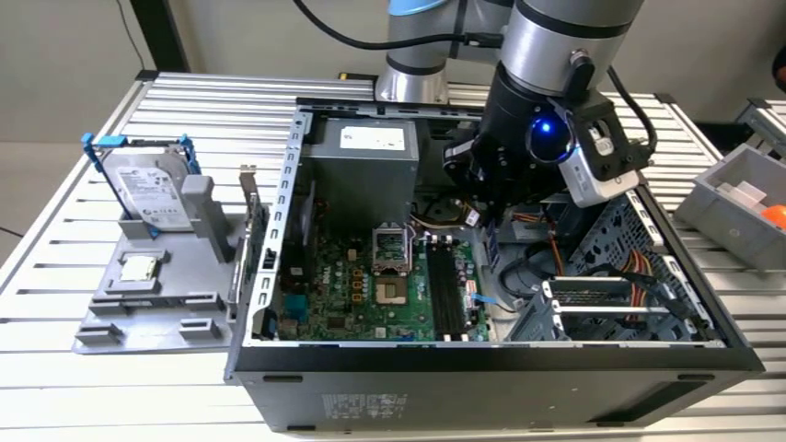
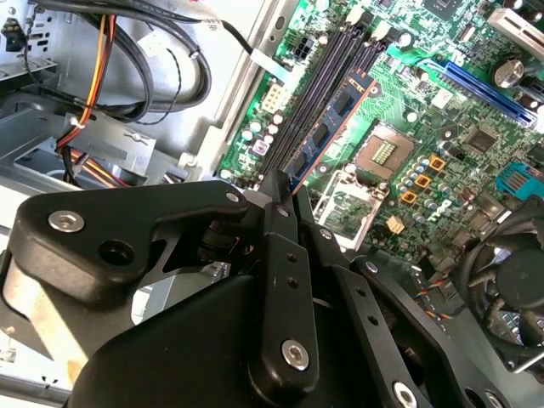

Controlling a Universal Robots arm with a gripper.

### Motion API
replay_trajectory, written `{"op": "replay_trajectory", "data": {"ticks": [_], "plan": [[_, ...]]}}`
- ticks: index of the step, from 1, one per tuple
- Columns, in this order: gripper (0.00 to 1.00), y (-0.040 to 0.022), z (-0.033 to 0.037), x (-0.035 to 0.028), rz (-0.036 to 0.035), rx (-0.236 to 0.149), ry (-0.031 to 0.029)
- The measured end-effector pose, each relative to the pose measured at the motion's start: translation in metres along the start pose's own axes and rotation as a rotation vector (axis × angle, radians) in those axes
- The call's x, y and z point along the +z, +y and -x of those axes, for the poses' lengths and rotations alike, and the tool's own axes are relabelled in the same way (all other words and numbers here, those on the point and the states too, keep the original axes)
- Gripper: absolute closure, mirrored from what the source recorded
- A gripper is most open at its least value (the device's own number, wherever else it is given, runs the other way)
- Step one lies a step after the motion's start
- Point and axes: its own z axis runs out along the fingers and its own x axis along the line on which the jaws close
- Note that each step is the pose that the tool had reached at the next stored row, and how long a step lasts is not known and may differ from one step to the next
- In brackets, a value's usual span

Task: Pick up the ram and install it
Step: 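Insert the ram into the slot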

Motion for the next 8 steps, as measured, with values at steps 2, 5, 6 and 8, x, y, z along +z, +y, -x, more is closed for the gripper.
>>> {"op": "replay_trajectory", "data": {"ticks": [2, 5, 6, 8], "plan": [[1.00, 0.0000, 0.0000, 0.0011, 0.0006, 0.000, -0.0001], [1.00, 0.0001, -0.0001, 0.0051, -0.0002, 0.000, 0.0000], [1.00, 0.0001, -0.0001, 0.0067, -0.0004, 0.000, 0.0000], [1.00, 0.0000, -0.0002, 0.0091, -0.0007, 0.000, -0.0001]]}}
